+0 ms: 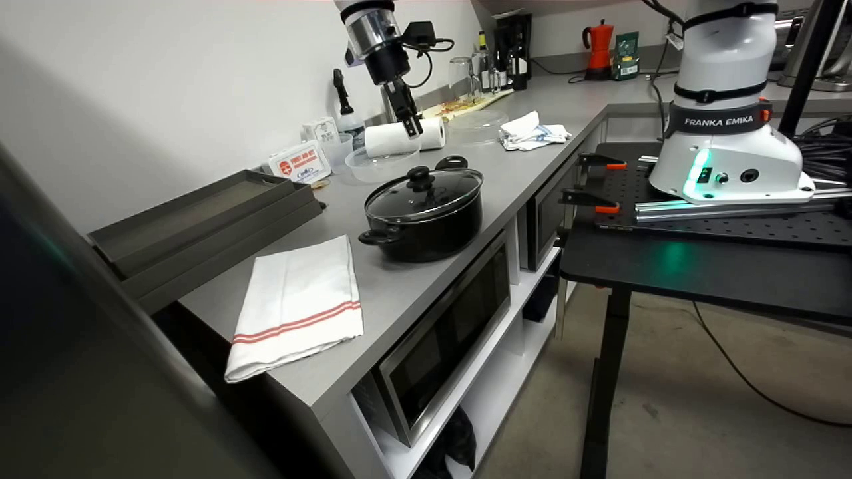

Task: Pick up the lid and put it on the counter

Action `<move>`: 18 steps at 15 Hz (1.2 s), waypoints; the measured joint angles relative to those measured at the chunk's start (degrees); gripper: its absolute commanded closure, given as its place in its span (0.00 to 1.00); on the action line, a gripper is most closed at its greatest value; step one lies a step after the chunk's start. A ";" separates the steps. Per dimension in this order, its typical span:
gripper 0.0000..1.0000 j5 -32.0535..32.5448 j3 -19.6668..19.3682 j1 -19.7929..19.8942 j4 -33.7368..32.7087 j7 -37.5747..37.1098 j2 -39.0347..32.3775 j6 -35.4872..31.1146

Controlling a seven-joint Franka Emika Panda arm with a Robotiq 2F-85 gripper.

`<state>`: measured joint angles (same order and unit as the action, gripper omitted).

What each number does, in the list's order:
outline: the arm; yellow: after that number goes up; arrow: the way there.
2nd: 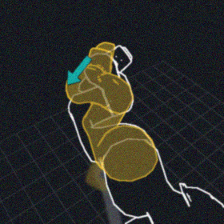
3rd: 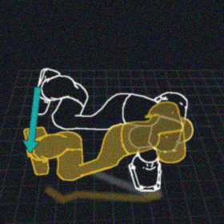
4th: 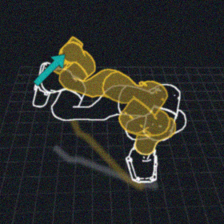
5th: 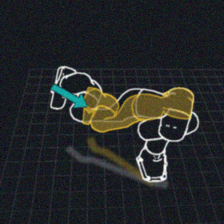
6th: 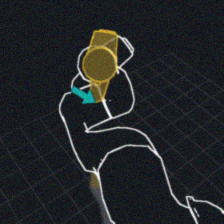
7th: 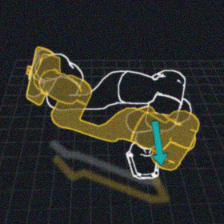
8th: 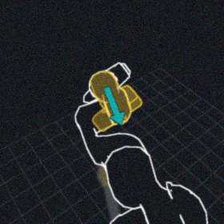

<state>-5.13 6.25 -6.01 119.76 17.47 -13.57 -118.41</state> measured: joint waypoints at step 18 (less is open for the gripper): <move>0.00 0.00 2.94 0.36 -2.06 3.11 -7.52 -0.22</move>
<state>-5.13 9.19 -5.66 117.70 20.58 -21.09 -118.63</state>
